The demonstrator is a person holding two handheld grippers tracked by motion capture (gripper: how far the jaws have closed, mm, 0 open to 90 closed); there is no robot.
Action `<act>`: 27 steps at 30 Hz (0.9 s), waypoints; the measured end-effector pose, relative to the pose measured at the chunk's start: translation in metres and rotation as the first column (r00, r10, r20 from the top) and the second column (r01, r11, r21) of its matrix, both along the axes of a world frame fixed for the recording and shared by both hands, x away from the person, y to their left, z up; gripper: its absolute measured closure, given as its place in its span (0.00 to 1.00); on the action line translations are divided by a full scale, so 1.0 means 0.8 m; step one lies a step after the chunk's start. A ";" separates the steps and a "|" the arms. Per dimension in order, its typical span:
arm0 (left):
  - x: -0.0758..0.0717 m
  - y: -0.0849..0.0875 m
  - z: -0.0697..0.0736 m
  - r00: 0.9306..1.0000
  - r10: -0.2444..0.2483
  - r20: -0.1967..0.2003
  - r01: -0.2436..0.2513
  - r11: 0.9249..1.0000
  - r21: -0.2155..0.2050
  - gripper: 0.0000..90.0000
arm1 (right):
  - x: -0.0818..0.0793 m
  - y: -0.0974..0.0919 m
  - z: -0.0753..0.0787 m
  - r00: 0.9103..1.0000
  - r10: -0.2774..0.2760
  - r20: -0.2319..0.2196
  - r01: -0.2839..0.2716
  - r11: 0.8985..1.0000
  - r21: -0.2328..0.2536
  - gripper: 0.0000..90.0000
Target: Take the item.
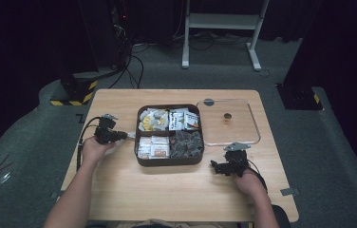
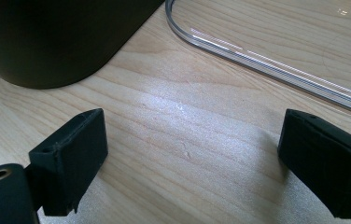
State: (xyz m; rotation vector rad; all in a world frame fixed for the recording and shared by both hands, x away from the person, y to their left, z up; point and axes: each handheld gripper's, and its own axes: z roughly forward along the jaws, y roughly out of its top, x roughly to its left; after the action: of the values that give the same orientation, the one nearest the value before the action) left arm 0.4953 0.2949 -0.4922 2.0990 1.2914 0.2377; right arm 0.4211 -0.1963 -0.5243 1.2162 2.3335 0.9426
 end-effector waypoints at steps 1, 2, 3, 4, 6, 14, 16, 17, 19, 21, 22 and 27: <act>0.000 0.000 0.001 1.000 0.001 0.002 -0.001 1.000 -0.003 0.84 | 0.000 0.000 0.000 1.000 0.000 0.000 0.000 1.000 0.000 0.09; 0.000 0.001 0.002 1.000 0.005 0.007 -0.005 1.000 -0.007 0.82 | 0.000 0.000 0.000 1.000 0.000 0.000 0.000 1.000 0.000 0.09; -0.001 0.001 0.003 1.000 0.007 0.010 -0.007 1.000 -0.015 0.79 | 0.000 0.000 0.000 1.000 0.000 0.000 0.000 1.000 0.000 0.09; -0.001 0.003 0.006 1.000 0.010 0.013 -0.010 1.000 -0.030 0.75 | 0.000 0.000 0.000 1.000 0.001 0.001 -0.001 1.000 -0.001 0.09; -0.002 0.006 0.010 1.000 0.017 0.024 -0.016 0.998 -0.055 0.71 | 0.000 0.000 0.000 1.000 0.000 0.001 0.000 1.000 -0.002 0.09; -0.012 0.013 0.025 0.997 0.037 0.070 -0.033 0.998 -0.056 0.60 | 0.000 0.000 0.000 1.000 0.000 0.001 0.000 1.000 -0.005 0.09; -0.014 0.014 0.026 0.996 0.040 0.075 -0.035 0.997 -0.063 0.58 | 0.000 0.001 0.000 1.000 0.001 0.002 -0.001 1.000 -0.006 0.09; -0.017 0.015 0.027 0.996 0.044 0.083 -0.039 0.997 -0.071 0.58 | 0.000 0.001 0.000 1.000 0.001 0.002 -0.001 1.000 -0.006 0.09; -0.023 0.021 0.031 0.993 0.048 0.105 -0.040 0.996 -0.079 0.56 | 0.000 0.001 0.000 1.000 0.000 0.001 0.000 1.000 -0.006 0.09; -0.025 0.024 0.031 0.993 0.047 0.112 -0.039 0.996 -0.075 0.55 | 0.000 0.001 0.000 1.000 0.000 0.001 0.000 1.000 -0.006 0.09; -0.027 0.026 0.031 0.992 0.050 0.116 -0.041 0.996 -0.075 0.55 | 0.000 0.001 0.000 1.000 0.002 0.002 -0.001 1.000 -0.007 0.09; -0.036 0.036 0.031 0.989 0.066 0.129 -0.055 0.995 -0.089 0.51 | 0.000 0.001 0.000 1.000 0.003 0.001 -0.003 1.000 -0.006 0.09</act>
State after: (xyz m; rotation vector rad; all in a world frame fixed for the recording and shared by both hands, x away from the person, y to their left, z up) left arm 0.4666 0.3236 -0.4673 1.9407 1.2653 0.3362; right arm 0.4214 -0.1959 -0.5243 1.2104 2.3362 0.9366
